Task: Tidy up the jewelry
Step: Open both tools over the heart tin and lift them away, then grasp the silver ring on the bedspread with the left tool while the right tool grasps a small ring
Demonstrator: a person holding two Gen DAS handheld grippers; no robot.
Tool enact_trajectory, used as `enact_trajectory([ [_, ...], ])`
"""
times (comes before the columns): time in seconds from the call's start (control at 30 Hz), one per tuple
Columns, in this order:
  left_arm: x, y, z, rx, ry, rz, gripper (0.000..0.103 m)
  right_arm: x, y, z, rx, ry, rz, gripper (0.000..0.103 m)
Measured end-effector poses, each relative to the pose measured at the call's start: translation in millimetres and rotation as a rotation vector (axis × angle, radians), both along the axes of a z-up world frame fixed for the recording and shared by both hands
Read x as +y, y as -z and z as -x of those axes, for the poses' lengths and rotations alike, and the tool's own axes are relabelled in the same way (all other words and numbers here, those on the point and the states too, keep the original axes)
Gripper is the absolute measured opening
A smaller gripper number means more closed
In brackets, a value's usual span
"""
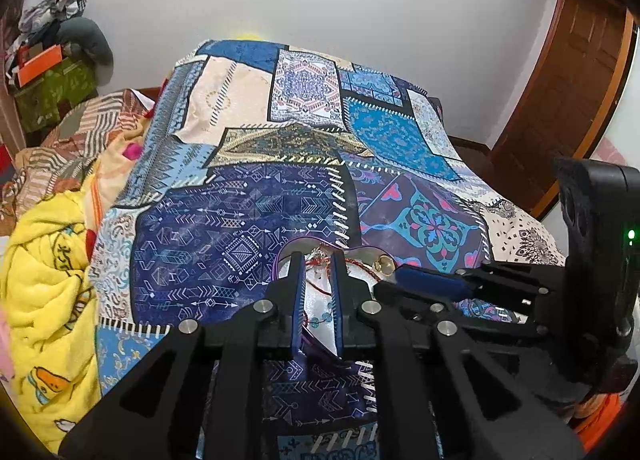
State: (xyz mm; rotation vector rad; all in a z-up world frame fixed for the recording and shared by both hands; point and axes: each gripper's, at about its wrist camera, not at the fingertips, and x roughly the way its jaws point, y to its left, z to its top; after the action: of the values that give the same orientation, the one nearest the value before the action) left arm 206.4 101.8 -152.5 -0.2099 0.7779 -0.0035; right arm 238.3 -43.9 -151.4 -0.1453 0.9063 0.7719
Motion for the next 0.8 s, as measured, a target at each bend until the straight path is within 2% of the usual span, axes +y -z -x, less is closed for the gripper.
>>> enact_trajectory([
  [0.1,-4.0,-8.5,4.8,-0.016,-0.01,-0.022,0.029,-15.4,-10.2,-0.1,-0.017,0.037,-0.019,0.028],
  [0.13,-5.8,-11.5,6.4,-0.024,-0.013,-0.029,0.035,-20.5,-13.2,0.3,-0.024,0.05,-0.025,0.033],
  [0.2,-10.8,-17.4,8.8,-0.034,-0.016,-0.043,0.036,-34.6,-20.9,2.1,-0.043,0.08,-0.044,0.039],
  [0.53,-54.1,-33.4,10.6,-0.046,0.051,-0.075,0.043,-109.8,-45.5,3.7,-0.121,0.223,-0.025,0.04],
  [0.8,-104.3,-16.9,-4.1,0.014,0.154,-0.066,0.043,-169.2,-34.1,3.3,-0.108,0.325,0.042,0.04],
])
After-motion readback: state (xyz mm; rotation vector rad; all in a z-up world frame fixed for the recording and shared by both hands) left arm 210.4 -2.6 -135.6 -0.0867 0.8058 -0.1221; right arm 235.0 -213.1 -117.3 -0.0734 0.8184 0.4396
